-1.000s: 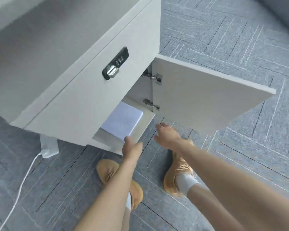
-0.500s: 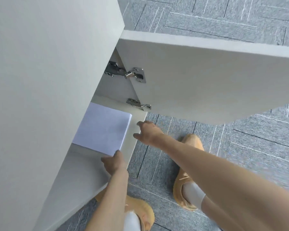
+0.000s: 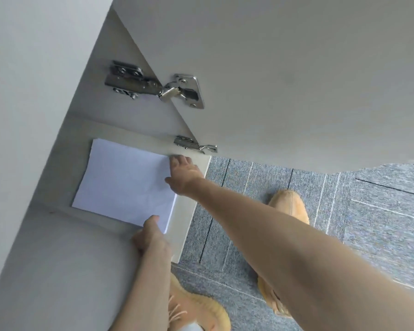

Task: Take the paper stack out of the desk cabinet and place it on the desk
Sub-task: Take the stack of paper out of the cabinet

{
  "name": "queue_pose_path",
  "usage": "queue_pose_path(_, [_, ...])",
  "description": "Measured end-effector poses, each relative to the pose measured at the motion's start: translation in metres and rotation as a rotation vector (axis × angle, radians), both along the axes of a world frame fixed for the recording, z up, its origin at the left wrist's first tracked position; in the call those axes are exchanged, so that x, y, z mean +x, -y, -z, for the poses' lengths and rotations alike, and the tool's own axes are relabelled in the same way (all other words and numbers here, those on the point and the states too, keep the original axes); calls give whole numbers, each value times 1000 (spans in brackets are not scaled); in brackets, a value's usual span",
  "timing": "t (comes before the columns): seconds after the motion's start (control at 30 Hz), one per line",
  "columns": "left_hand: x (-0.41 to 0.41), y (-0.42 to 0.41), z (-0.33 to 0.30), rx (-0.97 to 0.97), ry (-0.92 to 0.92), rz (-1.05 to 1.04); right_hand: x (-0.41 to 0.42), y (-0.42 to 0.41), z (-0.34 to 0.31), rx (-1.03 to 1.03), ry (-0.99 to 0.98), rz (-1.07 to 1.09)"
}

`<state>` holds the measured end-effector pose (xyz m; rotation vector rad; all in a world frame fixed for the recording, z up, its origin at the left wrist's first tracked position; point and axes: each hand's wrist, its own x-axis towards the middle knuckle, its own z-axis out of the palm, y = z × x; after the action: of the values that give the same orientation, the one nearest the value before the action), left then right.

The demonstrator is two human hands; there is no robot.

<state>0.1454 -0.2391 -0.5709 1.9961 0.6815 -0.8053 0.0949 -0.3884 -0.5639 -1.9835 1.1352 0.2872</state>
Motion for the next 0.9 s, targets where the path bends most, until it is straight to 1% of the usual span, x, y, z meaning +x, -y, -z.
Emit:
queue_pose_path(0.07, [3, 3, 2, 26, 25, -4, 0, 4, 8, 21, -16, 46])
queue_pose_path(0.1, [7, 2, 7, 30, 2, -2, 0, 7, 11, 34, -11, 75])
queue_pose_path(0.17, [11, 2, 8, 13, -49, 19, -2, 13, 14, 71, 2, 109])
queue_pose_path(0.3, [0, 3, -3, -27, -48, 15, -8, 22, 19, 133, -29, 173])
queue_pose_path(0.43, [-23, 2, -4, 64, -22, -20, -27, 19, 25, 166, -70, 298])
queue_pose_path(0.53, [-51, 4, -13, 92, -44, -22, -55, 15, 20, 163, -72, 313])
queue_pose_path(0.6, [-73, -1, -16, 112, -106, -19, -79, 13, 21, 188, -82, 331])
queue_pose_path(0.7, [-97, -10, -18, 74, -194, -33, -110, 16, 25, 264, -89, 363])
queue_pose_path(0.8, [-104, -14, -16, 51, -245, -97, -123, 18, 28, 346, -106, 344])
queue_pose_path(0.9, [-103, -13, -11, 20, -259, -109, -120, 18, 30, 396, -111, 302])
